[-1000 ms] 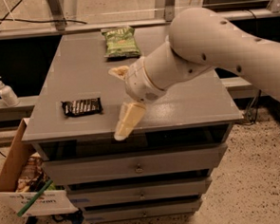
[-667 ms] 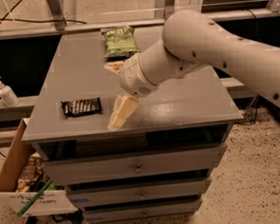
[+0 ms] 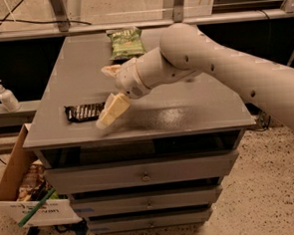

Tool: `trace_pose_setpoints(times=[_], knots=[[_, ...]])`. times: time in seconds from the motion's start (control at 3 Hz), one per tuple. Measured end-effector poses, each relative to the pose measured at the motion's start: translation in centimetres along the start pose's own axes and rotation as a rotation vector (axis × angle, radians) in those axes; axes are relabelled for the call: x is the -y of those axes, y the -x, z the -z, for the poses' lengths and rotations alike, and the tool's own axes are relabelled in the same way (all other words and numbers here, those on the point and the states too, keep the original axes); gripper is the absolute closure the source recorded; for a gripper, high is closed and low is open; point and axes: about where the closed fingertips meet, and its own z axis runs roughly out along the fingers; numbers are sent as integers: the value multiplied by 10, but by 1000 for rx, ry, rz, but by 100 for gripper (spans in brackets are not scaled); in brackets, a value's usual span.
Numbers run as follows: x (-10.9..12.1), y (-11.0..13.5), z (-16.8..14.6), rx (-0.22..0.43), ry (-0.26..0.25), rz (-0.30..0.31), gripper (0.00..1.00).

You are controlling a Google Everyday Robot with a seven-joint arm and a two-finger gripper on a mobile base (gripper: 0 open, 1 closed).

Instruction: Pick rxbar chocolate

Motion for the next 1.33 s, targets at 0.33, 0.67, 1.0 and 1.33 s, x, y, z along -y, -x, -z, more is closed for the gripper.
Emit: trace_pose_setpoints(times=[0.33, 0.67, 1.0, 1.33], knots=[[-4, -1, -19, 31, 14, -57, 0], [-10, -7, -29, 38, 20, -101, 18], [-14, -10, -34, 41, 22, -121, 41], [-17, -13, -35, 41, 17, -140, 65]])
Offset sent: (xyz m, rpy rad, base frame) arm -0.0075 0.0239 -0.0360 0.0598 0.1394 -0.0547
